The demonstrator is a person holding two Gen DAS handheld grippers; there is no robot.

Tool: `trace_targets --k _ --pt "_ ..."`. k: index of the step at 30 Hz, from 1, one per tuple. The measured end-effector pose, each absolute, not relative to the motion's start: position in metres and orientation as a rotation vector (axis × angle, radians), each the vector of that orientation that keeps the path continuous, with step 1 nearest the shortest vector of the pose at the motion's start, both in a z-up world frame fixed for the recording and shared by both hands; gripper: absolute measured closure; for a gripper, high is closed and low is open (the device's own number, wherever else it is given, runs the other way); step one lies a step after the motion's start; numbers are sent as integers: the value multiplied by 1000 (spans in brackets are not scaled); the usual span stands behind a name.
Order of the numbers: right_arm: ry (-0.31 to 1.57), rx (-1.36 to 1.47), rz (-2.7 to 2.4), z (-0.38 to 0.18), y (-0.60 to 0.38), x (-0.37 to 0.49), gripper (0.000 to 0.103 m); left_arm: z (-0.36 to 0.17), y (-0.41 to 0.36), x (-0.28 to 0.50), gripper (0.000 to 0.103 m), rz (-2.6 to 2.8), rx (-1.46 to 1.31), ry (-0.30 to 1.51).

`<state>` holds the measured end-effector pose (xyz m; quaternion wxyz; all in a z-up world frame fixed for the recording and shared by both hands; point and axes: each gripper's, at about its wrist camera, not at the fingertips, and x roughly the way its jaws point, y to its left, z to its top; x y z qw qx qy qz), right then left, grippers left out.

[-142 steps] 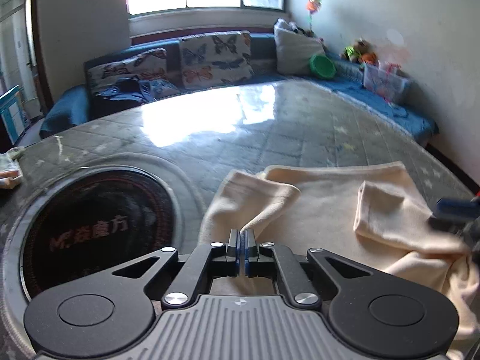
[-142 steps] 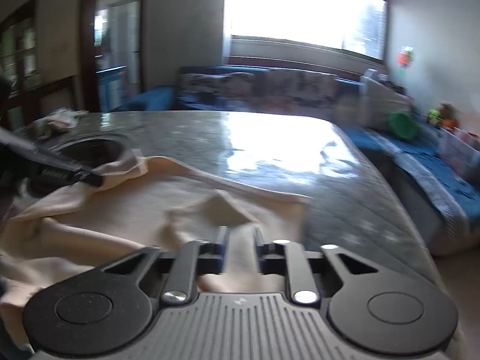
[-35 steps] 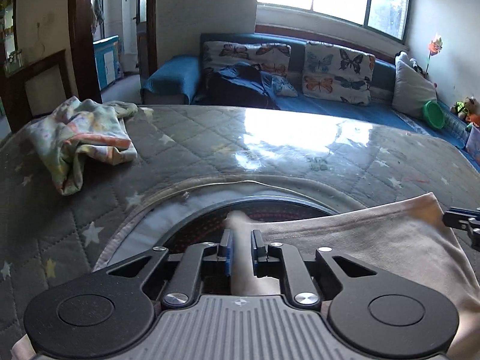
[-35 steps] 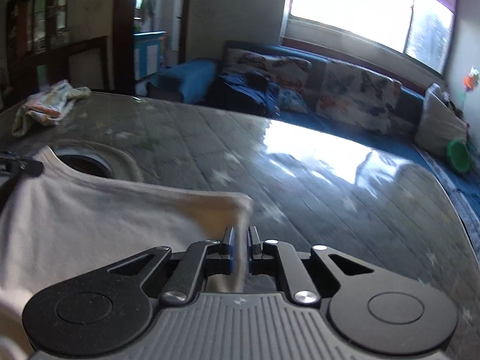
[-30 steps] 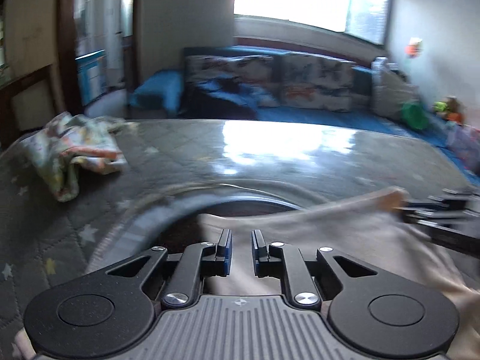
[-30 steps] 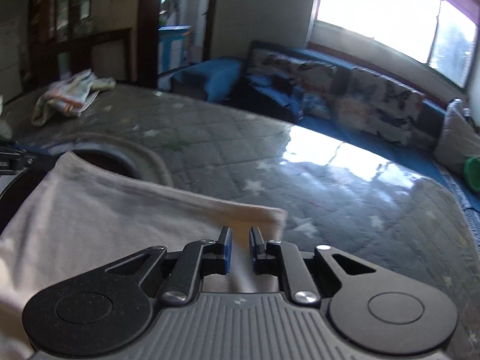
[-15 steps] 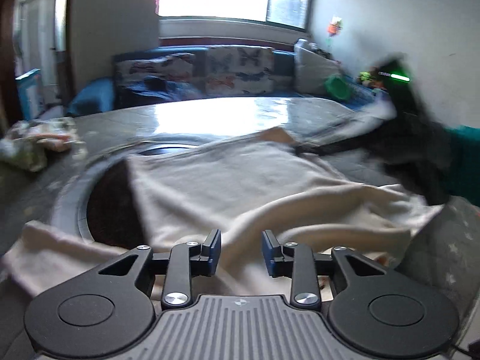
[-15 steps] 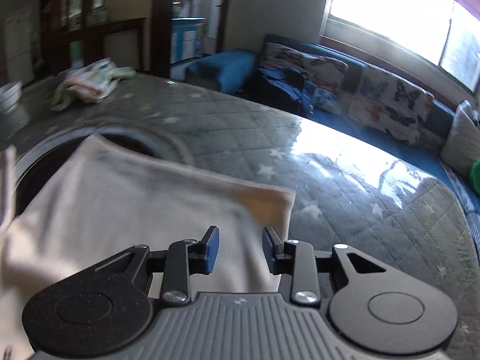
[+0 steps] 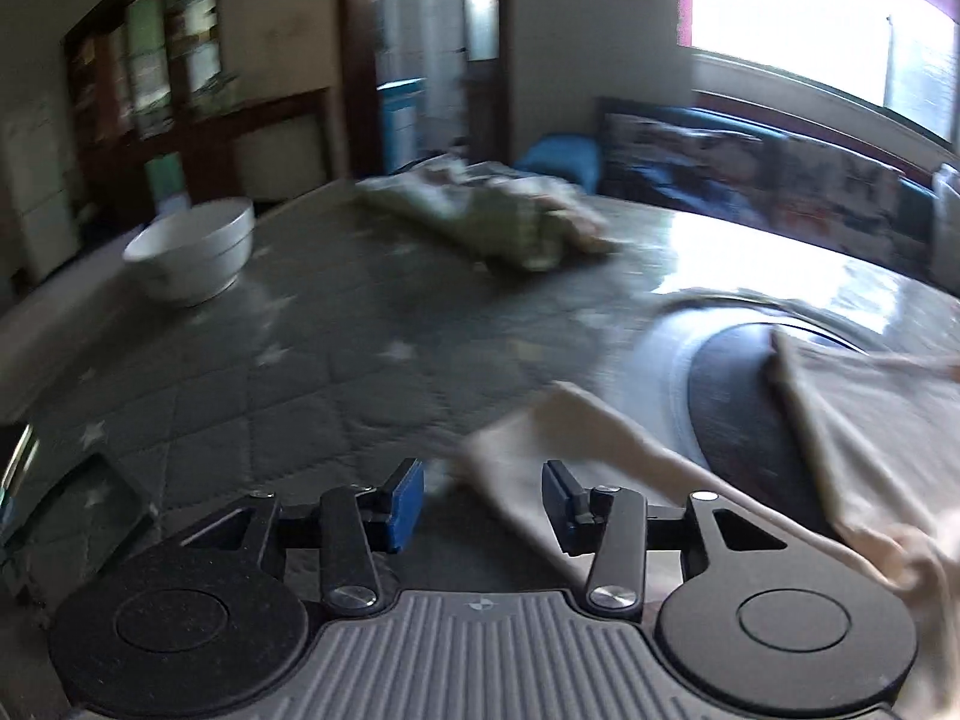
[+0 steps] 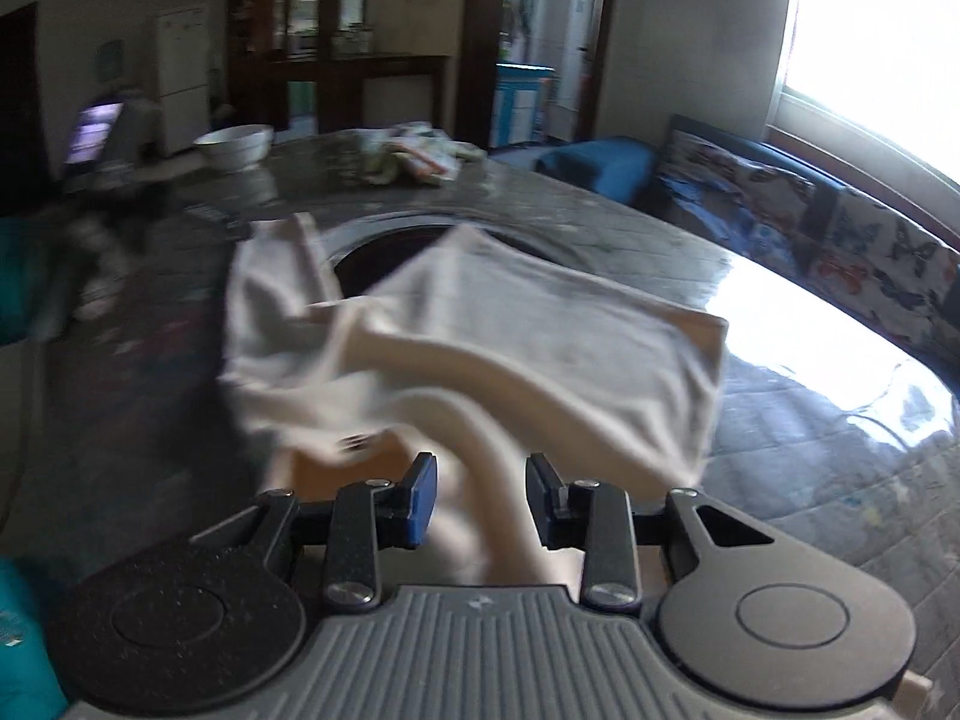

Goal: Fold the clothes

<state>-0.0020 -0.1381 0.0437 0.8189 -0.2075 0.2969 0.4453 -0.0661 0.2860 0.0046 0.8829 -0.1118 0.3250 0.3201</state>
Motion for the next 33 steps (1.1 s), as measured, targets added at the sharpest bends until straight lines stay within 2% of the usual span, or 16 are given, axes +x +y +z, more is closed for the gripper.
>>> trace_targets --k 5,9,12,13,16,22,24,27,33 --pt "627 -465 998 42 -128 -29 71 -6 305 -58 52 668 -276 695" --pt "635 -458 1025 40 -119 -40 71 -7 303 -60 54 648 -270 684" --pt "641 -456 1028 37 -112 -45 71 -6 298 -62 83 621 -259 672" --pt "644 -452 1026 37 -110 -46 71 -6 295 -62 90 612 -252 668" --pt "654 -435 1014 34 -106 -46 71 -2 293 -66 98 616 -246 652" --pt "702 -410 1026 25 -100 -43 74 22 290 -98 98 640 -284 563" --pt "710 -390 1028 21 -97 -42 87 31 288 -109 98 644 -290 539" --pt "717 -363 1036 16 -95 -42 98 39 285 -121 98 650 -283 518" --pt "666 -422 1164 16 -93 -67 98 27 297 -127 98 695 -285 563"
